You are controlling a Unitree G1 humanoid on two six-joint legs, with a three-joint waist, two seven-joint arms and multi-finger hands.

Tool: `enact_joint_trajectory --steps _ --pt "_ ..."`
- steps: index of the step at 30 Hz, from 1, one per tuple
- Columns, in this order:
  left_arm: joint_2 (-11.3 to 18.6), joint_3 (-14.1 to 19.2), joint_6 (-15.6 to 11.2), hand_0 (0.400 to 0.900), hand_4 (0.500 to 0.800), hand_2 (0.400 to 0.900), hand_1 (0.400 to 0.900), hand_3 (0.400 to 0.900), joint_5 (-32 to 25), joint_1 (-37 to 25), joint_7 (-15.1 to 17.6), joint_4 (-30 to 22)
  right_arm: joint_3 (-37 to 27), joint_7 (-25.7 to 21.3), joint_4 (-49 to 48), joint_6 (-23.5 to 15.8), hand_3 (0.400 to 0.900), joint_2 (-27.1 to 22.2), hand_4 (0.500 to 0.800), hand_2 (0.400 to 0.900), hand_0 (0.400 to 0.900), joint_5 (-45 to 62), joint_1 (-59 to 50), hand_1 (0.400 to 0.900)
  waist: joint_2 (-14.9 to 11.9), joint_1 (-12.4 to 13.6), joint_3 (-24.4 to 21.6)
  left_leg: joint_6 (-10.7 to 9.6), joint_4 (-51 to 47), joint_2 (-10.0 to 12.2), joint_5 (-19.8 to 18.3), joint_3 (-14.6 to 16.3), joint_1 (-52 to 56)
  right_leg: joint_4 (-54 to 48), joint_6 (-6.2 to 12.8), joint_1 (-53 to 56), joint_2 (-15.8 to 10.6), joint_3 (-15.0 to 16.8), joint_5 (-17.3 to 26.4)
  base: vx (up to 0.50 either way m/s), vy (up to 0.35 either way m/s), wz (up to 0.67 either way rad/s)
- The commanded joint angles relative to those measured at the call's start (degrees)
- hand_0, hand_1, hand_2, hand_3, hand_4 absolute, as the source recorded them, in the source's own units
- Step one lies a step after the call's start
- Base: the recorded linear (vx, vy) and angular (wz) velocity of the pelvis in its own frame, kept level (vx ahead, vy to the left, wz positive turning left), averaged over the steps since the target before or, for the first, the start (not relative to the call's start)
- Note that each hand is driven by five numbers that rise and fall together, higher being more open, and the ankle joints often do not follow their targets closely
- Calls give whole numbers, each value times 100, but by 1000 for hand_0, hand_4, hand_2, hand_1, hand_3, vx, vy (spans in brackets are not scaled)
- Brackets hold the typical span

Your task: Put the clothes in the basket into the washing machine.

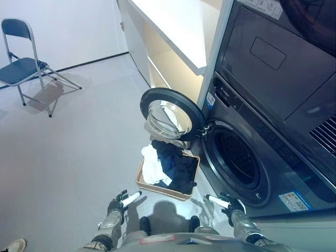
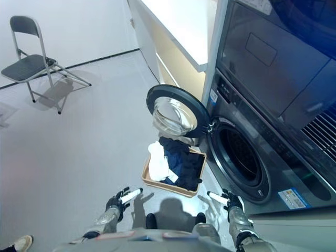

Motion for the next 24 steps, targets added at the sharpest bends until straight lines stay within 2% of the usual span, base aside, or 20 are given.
enact_joint_trajectory --steps 1,3,5,6,7,8,10,14,18,22,24 --pt "107 -70 -543 900 800 900 900 900 -308 -612 108 -516 261 -123 -591 -406 900 -90 800 900 900 -146 -669 900 -317 38 351 -214 163 -4 -541 -224 57 212 483 -372 -290 -127 258 -194 -10 11" --pt "167 -227 -639 900 800 900 900 900 -504 -693 200 -1169 583 -220 -1064 -430 900 -258 800 900 900 -428 -927 900 -397 115 685 -200 341 0 -482 -327 -365 357 475 -741 -330 -144 325 -263 -10 11" --pt "197 -262 -634 900 800 900 900 900 -537 -706 211 -1372 708 -224 -1278 -410 900 -328 800 900 900 -583 -1012 900 -415 141 764 -194 419 -4 -473 -356 -513 423 467 -879 -342 -157 329 -150 -8 10" --pt "258 -348 -694 900 800 900 900 900 -560 -723 258 -1824 881 -261 -1652 -426 900 -484 800 900 900 -843 -1158 900 -444 205 986 -195 552 22 -455 -405 -764 568 453 -1112 -384 -192 320 -92 -14 8" --pt "258 -348 -688 900 800 900 900 900 -559 -720 262 -1833 881 -262 -1653 -424 900 -484 800 900 900 -845 -1159 900 -442 200 972 -195 571 22 -462 -409 -793 582 452 -1136 -387 -194 315 -195 -26 20" --pt "344 -435 -761 900 800 900 900 900 -553 -767 344 -2377 1067 -332 -1958 -425 900 -678 800 900 900 -1100 -1413 900 -466 278 1239 -192 740 72 -445 -490 -1094 813 430 -1454 -445 -238 287 -224 -19 23" --pt "430 -520 -827 900 800 900 900 900 -514 -908 469 -2745 1197 -470 -2060 -437 900 -848 800 900 900 -1296 -1796 900 -486 344 1489 -196 946 106 -402 -584 -1568 1095 395 -1975 -502 -274 271 -246 -29 24" --pt "555 -563 -971 900 800 900 900 900 -475 -1267 769 -3469 1488 -745 -1925 -415 900 -1154 800 900 900 -1810 -2654 900 -496 518 1763 -191 1163 104 -315 -787 -2370 1448 383 -2868 -564 -364 295 -181 -43 22" --pt "664 -673 -1155 900 800 900 900 900 -431 -1678 1034 -4293 1737 -1040 -1349 -367 900 -1536 800 900 900 -2202 -3685 900 -408 729 2034 -183 1579 76 -308 -957 -3305 1928 402 -3722 -695 -432 267 -193 -36 26" --pt "834 -858 -1294 900 800 900 900 900 -315 -2015 1193 -5085 1927 -1272 -459 -307 900 -2071 800 900 900 -2376 -4678 900 -262 920 2210 -136 2319 7 -499 -1080 -4432 2653 387 -4730 -846 -374 80 -163 9 19" --pt "881 -898 -1337 900 800 900 900 900 -245 -2194 1286 -5216 2039 -1332 -213 -304 900 -2227 800 900 900 -2444 -4956 900 -230 964 2215 -95 2664 -32 -595 -1122 -4924 3071 368 -5195 -920 -338 -56 -104 10 16"
